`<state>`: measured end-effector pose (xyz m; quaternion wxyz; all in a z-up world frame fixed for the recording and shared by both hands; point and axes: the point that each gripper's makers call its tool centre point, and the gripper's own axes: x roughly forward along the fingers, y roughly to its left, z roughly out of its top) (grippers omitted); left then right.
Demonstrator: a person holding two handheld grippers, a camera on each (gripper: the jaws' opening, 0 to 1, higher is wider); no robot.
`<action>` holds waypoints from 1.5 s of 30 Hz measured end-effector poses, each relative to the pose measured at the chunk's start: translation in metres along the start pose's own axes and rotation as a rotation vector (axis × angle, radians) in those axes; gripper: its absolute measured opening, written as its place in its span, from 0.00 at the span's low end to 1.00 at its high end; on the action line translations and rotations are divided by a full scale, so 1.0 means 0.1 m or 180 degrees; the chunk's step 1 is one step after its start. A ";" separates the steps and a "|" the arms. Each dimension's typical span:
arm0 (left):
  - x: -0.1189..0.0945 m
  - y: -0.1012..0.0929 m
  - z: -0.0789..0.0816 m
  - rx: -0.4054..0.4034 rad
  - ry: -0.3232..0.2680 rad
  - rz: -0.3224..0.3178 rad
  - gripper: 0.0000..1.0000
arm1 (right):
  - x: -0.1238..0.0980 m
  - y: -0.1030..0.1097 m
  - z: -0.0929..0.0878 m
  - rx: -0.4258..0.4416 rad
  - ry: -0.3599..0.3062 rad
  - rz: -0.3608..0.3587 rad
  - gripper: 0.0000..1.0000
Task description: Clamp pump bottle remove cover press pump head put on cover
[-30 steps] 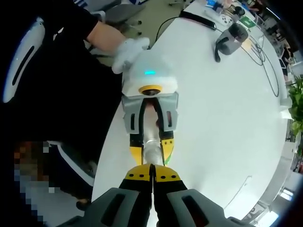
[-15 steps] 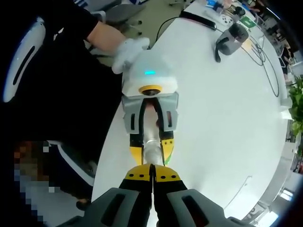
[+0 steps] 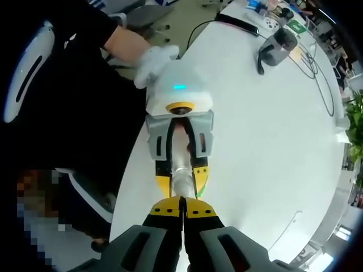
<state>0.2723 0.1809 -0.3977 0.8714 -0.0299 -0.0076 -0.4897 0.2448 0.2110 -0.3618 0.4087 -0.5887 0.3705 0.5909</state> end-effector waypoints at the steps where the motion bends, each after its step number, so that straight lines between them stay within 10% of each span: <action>1: 0.00 0.00 0.00 0.0000 0.0000 0.0000 0.16 | 0.00 0.00 0.00 0.0001 -0.0001 0.0000 0.00; 45: 0.00 0.00 0.00 0.0004 0.0001 0.0002 0.16 | 0.04 0.00 0.00 0.0014 0.0008 0.0017 0.00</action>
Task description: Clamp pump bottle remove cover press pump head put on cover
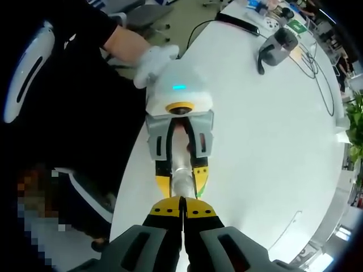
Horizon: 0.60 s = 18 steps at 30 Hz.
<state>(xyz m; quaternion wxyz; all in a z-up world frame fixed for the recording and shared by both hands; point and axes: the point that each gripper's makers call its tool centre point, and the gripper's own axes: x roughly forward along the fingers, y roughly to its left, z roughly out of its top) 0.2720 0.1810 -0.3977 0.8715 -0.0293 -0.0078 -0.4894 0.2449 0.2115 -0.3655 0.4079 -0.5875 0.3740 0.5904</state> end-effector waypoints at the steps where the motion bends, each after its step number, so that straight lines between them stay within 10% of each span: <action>1: 0.00 0.00 0.00 0.0007 0.0000 0.0000 0.16 | 0.01 -0.01 0.00 0.0025 -0.0001 0.0003 0.00; 18: 0.00 0.00 0.00 0.0004 0.0000 -0.0001 0.16 | -0.02 0.00 0.00 0.0082 -0.0017 0.0018 0.00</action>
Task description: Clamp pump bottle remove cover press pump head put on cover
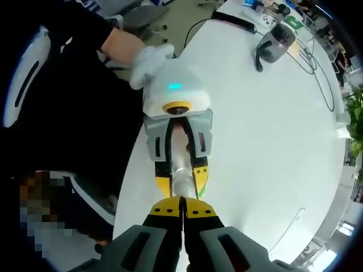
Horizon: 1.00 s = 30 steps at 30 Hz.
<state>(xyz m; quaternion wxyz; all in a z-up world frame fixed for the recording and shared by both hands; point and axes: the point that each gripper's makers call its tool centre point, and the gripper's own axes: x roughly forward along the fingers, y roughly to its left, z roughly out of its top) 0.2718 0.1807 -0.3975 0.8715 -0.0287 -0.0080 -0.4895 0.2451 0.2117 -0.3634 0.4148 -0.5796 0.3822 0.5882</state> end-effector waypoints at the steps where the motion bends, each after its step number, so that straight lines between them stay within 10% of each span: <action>1: 0.00 0.00 0.00 0.0000 0.0000 0.0000 0.16 | 0.00 0.00 0.00 0.0001 -0.0002 0.0002 0.00; 30: 0.00 -0.01 0.01 -0.0002 0.0000 -0.0006 0.16 | -0.01 0.00 -0.01 -0.0046 -0.0004 0.0017 0.00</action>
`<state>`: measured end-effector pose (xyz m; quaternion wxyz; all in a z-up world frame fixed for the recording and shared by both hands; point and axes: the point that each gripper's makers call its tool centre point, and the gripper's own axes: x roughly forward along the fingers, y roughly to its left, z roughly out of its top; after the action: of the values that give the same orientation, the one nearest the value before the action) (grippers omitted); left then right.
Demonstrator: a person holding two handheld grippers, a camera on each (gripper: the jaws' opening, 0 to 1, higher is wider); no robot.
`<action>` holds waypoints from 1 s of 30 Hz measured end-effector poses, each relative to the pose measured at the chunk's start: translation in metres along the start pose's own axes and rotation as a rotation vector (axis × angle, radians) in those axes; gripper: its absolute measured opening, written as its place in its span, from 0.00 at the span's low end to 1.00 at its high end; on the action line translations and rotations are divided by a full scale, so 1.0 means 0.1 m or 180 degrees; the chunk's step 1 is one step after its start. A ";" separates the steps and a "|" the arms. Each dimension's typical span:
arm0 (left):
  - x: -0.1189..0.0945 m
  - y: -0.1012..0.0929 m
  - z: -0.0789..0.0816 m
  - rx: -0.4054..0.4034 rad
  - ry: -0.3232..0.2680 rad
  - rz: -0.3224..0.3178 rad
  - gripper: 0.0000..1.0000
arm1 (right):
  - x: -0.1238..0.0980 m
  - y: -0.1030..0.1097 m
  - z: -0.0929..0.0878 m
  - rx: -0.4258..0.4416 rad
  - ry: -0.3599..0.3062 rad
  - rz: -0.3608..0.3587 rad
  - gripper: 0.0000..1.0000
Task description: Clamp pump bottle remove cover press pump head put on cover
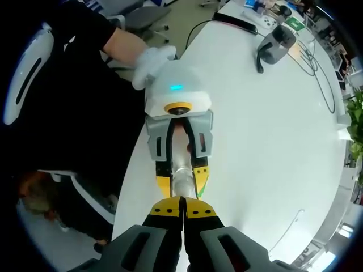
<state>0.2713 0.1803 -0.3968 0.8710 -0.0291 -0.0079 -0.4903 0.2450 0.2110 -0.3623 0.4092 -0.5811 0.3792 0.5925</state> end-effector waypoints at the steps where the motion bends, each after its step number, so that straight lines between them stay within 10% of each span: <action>1: 0.00 0.00 0.00 0.0001 0.0000 0.0000 0.16 | 0.00 0.00 0.00 0.0000 -0.0001 0.0000 0.00; 30: 0.00 0.00 0.00 0.0007 0.0000 0.0001 0.16 | 0.00 0.00 0.00 0.0007 -0.0022 -0.0026 0.00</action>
<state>0.2713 0.1804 -0.3971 0.8712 -0.0281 -0.0084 -0.4901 0.2452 0.2112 -0.3622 0.4136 -0.5802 0.3760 0.5924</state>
